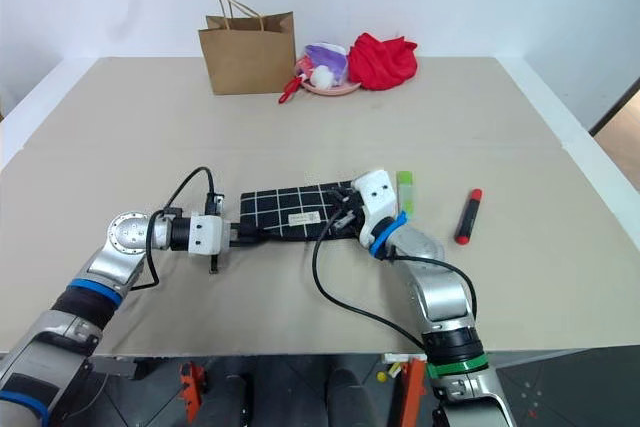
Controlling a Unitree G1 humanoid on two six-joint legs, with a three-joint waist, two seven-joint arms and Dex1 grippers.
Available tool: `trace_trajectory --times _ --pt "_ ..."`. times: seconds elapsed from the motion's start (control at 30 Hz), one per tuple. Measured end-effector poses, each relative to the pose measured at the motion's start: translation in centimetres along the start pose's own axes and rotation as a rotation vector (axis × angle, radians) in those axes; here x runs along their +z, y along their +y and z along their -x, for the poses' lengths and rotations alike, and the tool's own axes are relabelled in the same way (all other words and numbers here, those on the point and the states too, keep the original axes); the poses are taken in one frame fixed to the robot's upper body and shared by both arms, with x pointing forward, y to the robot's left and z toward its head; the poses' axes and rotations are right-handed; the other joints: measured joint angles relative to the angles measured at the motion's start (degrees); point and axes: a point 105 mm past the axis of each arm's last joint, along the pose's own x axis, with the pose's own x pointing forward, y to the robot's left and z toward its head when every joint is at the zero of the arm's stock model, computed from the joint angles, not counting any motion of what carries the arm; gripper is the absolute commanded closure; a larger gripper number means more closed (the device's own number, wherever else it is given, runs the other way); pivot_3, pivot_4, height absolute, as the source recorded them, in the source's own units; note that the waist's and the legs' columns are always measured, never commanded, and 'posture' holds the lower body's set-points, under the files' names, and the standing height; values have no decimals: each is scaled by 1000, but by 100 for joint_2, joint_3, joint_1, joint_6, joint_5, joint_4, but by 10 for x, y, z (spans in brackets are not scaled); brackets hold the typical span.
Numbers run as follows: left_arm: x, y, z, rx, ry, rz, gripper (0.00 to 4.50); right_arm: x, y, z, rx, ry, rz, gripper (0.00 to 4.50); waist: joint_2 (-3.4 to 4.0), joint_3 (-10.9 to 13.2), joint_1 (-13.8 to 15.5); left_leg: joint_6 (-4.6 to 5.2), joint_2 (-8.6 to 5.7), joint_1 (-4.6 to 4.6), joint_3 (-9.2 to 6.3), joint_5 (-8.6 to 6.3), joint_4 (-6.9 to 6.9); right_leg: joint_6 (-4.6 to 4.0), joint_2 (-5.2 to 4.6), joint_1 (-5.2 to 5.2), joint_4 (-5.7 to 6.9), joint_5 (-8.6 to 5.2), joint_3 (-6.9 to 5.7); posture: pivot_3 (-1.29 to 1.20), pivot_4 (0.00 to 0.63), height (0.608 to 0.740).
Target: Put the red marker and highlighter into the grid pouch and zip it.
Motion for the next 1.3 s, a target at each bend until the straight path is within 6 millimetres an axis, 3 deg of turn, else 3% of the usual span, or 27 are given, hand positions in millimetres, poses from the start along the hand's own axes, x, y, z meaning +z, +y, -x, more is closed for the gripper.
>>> trace_trajectory --times 0.1,0.17,0.27,0.4,0.87,1.0,1.3 --pt "7 2 0 6 -7 64 4500 21 -6 19 10 -40 52 1154 0 0 22 0 -1 -1 -5 0 0 -2 -1 3 -2 -4 -5 0 150 740" --pt "10 5 1 25 -15 122 4500 25 -10 36 2 -56 57 83 -1 0 28 1 -1 1 -12 -1 0 -8 0 7 -1 -10 -13 0 150 740" --pt "16 11 3 55 -36 181 4500 17 -13 54 -22 -49 32 18 -1 1 23 1 -1 5 -12 -1 1 -10 0 8 0 -9 -13 0 150 740" --pt "15 14 4 79 -32 242 4500 -8 -8 82 -41 6 -23 18 1 2 -5 1 -1 7 -10 -1 3 -11 0 9 0 -8 -11 0 150 740" --pt "14 13 1 93 -38 257 4500 -20 -2 76 -52 -2 -139 18 1 2 -27 5 -1 11 -9 7 6 -24 0 13 0 -2 -12 0 150 740" --pt "15 12 2 94 -41 253 4500 -29 -7 77 -86 16 -185 18 1 2 -22 5 -1 10 -9 7 5 -19 0 12 0 -1 -11 0 150 740" --pt "13 9 3 97 -35 262 4500 -25 -26 93 -149 -9 -251 18 1 2 -11 5 -1 10 -9 6 5 -24 0 13 0 -4 -12 0 150 740"
